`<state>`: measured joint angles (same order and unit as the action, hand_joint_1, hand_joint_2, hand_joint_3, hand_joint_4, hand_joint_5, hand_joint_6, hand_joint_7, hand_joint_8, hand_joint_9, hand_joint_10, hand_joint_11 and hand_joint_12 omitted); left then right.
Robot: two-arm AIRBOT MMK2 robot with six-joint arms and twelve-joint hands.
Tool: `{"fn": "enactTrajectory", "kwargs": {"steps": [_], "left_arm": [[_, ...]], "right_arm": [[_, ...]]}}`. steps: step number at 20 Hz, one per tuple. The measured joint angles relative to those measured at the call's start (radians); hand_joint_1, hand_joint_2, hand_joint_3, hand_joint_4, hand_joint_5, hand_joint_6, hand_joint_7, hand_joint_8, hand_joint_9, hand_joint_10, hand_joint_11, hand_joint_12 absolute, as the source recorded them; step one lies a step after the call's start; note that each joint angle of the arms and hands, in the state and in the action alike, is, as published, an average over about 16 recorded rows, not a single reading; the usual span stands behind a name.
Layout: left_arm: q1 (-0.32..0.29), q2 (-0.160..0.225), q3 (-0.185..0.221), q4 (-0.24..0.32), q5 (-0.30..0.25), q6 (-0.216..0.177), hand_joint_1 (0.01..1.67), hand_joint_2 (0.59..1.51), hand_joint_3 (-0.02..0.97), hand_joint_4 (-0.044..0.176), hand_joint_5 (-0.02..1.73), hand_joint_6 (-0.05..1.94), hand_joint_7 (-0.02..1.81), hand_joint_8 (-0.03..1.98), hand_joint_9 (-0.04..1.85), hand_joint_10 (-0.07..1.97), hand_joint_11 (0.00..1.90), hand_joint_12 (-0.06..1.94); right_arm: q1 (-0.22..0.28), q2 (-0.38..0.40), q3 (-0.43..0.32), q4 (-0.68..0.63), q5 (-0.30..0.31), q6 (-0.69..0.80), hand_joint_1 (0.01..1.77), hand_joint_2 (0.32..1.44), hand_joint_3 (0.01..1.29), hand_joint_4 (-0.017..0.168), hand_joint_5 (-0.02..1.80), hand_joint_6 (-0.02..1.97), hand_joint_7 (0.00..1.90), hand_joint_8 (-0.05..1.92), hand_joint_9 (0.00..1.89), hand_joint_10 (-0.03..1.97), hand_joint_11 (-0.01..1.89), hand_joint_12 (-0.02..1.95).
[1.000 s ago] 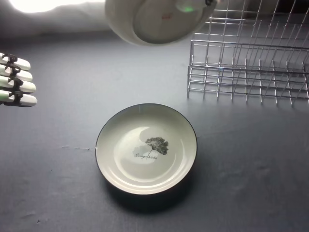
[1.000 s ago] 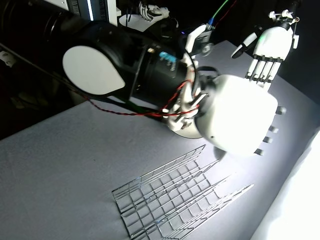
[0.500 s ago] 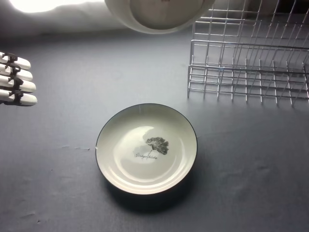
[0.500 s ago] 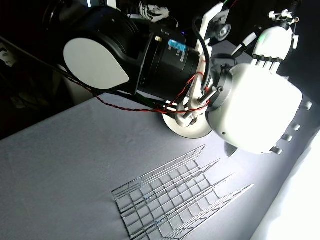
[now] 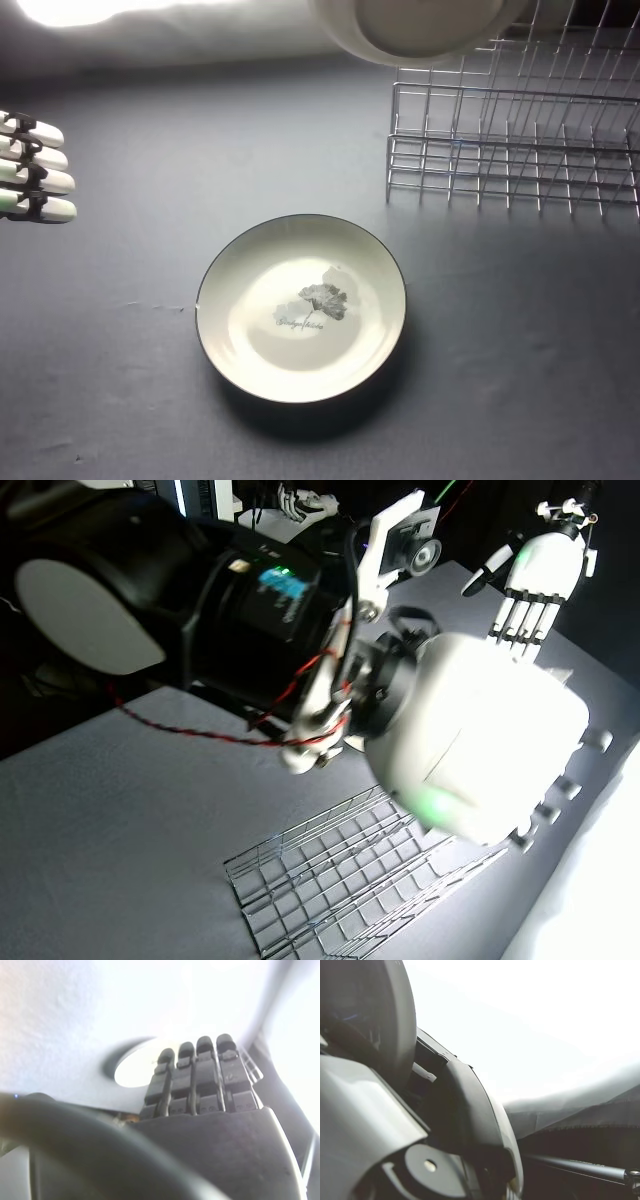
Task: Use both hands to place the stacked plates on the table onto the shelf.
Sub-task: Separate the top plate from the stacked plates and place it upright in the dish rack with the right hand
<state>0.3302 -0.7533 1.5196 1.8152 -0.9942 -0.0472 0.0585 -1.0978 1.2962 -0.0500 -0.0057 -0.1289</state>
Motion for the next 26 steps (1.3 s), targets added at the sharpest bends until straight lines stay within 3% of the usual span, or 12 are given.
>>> {"fn": "enactTrajectory", "kwargs": {"steps": [8,16,21,26], "left_arm": [[0.000,0.006,-0.007,0.000,-0.001,0.000,0.01,1.002,0.008,0.000,0.02,0.01,0.01,0.01,0.02,0.01,0.01,0.01],[-0.001,-0.010,-0.016,0.000,-0.012,0.000,0.02,1.004,0.008,0.000,0.02,0.01,0.02,0.01,0.02,0.01,0.01,0.01],[-0.002,-0.051,-0.017,0.001,-0.036,0.000,0.02,1.006,0.008,0.000,0.02,0.01,0.02,0.01,0.02,0.01,0.02,0.01],[0.001,-0.124,0.001,0.001,-0.075,0.000,0.02,1.009,0.008,0.000,0.02,0.01,0.02,0.01,0.02,0.01,0.01,0.01]], "right_arm": [[-0.020,0.061,-0.007,-0.037,-0.017,0.001,1.35,1.00,0.01,-0.007,0.95,0.95,1.03,0.86,0.88,1.09,0.71,1.11],[-0.092,0.116,-0.008,-0.068,0.001,0.002,1.35,1.00,0.01,-0.007,0.95,0.92,1.03,0.86,0.88,1.09,0.70,1.11],[-0.154,0.138,-0.009,-0.095,0.026,0.003,1.35,1.00,0.01,-0.007,0.95,0.91,1.03,0.86,0.88,1.08,0.70,1.11],[-0.214,0.148,-0.017,-0.129,0.068,0.004,1.35,1.00,0.01,-0.007,0.95,0.91,1.03,0.85,0.88,1.09,0.70,1.11]]}}
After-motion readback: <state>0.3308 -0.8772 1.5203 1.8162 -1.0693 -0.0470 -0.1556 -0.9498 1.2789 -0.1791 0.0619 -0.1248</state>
